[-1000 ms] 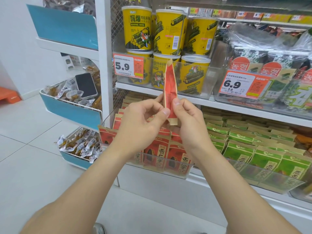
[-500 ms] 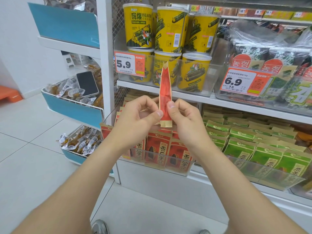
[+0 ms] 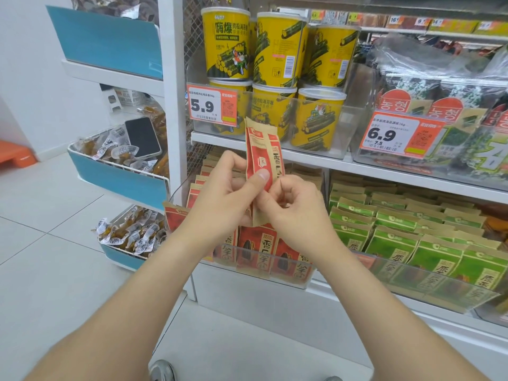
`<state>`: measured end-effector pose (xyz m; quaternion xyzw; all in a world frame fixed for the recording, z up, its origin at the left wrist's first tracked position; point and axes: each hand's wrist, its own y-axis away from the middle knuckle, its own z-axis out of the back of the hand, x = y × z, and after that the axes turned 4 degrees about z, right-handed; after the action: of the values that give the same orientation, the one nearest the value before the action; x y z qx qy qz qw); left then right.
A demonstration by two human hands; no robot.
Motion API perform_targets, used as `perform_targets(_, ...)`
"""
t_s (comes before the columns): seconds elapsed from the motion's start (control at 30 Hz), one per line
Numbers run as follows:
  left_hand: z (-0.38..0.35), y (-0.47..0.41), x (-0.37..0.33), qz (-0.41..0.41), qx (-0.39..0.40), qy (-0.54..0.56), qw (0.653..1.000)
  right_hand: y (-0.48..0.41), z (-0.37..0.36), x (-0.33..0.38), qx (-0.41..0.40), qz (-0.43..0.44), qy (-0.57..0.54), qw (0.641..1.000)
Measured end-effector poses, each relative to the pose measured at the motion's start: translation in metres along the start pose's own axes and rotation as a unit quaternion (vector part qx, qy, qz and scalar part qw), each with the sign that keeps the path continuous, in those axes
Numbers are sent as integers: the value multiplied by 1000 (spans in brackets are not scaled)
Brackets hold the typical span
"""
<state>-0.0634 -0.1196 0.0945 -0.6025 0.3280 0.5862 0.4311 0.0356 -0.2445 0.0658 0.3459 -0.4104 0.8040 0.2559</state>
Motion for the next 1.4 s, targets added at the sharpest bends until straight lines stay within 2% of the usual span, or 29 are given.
perform_targets(0.07,-3,-1,1,3,-3,-6,1000,4,-4,3,-50,25,76,996)
perform_targets(0.13,-3,-4,1,14,-15,-3,1000,8,-6,10,-77,30,90,993)
perform_targets(0.27,1,-7,0,57,-24,37,997,4,-2,13,-81,-11,44,996)
perform_targets(0.4,7,-11,5,68,-25,70,995,-6,17,8,-9,-48,-6,999)
perform_targets(0.5,11,-12,5,82,-14,114,990,-8,25,7,-39,-88,-131,987)
perform_targets(0.57,12,-10,2,105,5,140,984,-7,27,9,-53,-71,-137,987)
perform_targets(0.63,9,-8,1,96,-3,87,992,-4,29,10,-37,-51,-126,990)
perform_targets(0.73,6,-8,4,-28,-80,-114,990,1,27,13,-21,-61,-142,988)
perform_targets(0.8,2,-8,7,-100,-92,-166,977,3,23,10,-22,-40,-111,993)
perform_targets(0.93,-3,-5,11,-104,-98,-189,972,5,17,9,-34,-7,-94,995)
perform_targets(1.1,-4,-4,9,-103,-88,-199,971,8,14,12,-100,45,2,994)
perform_targets(1.23,-8,-2,14,-144,-59,-257,954,11,12,15,-131,110,66,983)
perform_targets(1.4,-11,-5,17,-160,-89,-278,943,14,9,15,-150,167,95,970)
